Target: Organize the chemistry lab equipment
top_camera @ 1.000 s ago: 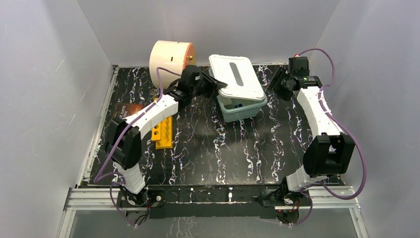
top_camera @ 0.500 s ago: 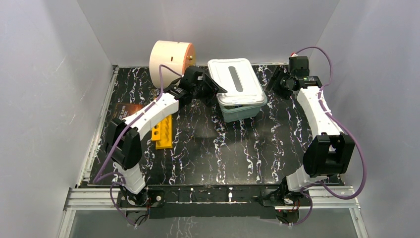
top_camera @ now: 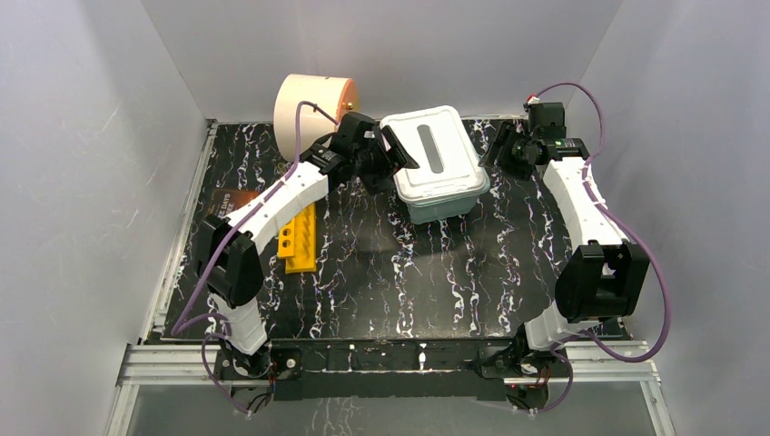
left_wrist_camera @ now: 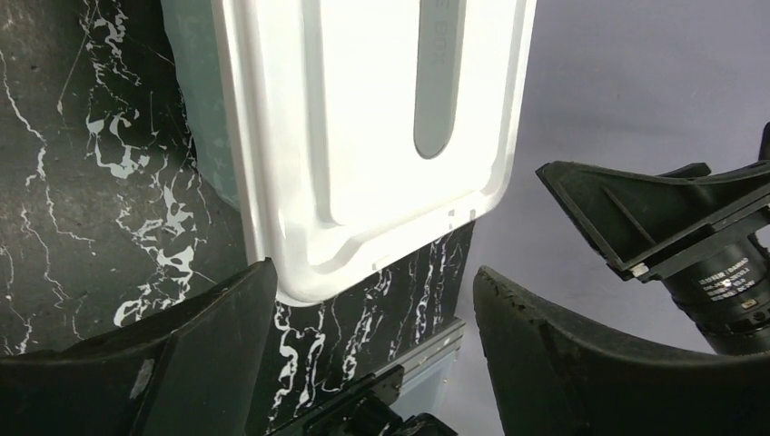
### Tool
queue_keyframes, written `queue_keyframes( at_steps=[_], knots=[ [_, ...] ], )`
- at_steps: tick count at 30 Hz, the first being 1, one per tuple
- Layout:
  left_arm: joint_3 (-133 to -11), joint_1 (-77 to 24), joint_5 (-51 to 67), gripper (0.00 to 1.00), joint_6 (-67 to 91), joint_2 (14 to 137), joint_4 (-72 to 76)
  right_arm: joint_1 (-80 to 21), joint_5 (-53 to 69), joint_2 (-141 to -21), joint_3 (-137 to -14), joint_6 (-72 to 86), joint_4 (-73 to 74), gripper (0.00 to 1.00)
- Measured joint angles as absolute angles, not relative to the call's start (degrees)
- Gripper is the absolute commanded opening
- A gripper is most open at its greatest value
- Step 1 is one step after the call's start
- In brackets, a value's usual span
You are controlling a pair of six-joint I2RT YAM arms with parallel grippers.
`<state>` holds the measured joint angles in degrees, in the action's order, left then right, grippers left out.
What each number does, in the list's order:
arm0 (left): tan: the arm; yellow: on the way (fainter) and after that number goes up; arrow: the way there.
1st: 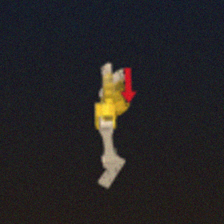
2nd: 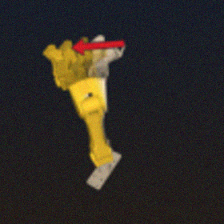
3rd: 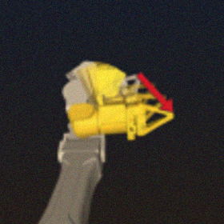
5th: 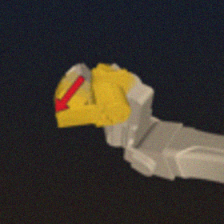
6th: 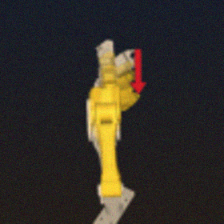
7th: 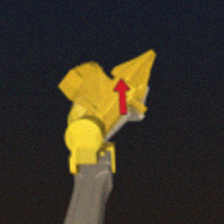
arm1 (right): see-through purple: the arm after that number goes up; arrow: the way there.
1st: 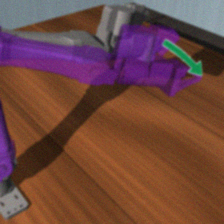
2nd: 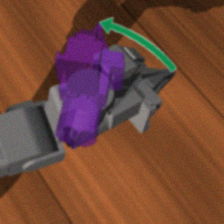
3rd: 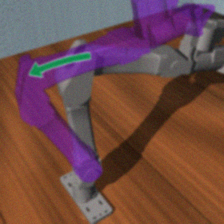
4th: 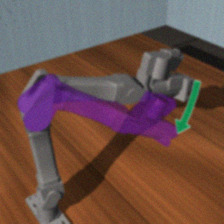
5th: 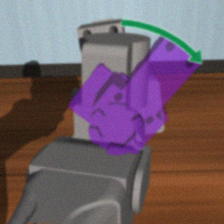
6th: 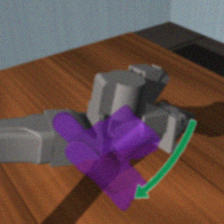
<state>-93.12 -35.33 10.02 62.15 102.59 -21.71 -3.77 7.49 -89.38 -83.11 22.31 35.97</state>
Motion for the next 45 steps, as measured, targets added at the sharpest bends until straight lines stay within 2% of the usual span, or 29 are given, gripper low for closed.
queue_keyframes(
  at_steps=[10,17,20,26,33,41,45],
  knots=[
    [-95.00,-35.33,10.24,0.82,57.19,104.44,-24.18,-4.97,9.45,-89.54,-83.18,19.62,35.88,0.74],
    [-98.45,-35.33,8.80,0.85,52.75,104.64,-25.96,-7.66,5.76,-92.12,-84.66,18.61,36.12,0.74],
    [-98.54,-35.31,7.38,0.81,50.89,104.64,-26.41,-7.99,3.97,-93.82,-85.03,18.04,36.38,0.74],
    [-98.63,-34.59,6.17,0.63,47.70,105.01,-27.57,-9.17,-0.54,-97.17,-87.13,17.54,37.26,0.70],
    [-100.12,-34.24,7.86,0.59,45.43,109.38,-27.55,-10.55,-5.56,-97.23,-87.15,17.89,36.93,0.60],
    [-100.27,-34.24,11.11,0.61,44.51,112.46,-27.53,-10.59,-10.20,-95.83,-86.21,17.82,37.69,0.57],
    [-100.62,-34.24,12.23,0.55,44.51,113.08,-27.44,-10.57,-10.61,-95.59,-85.36,17.82,37.65,0.53]
  ],
)
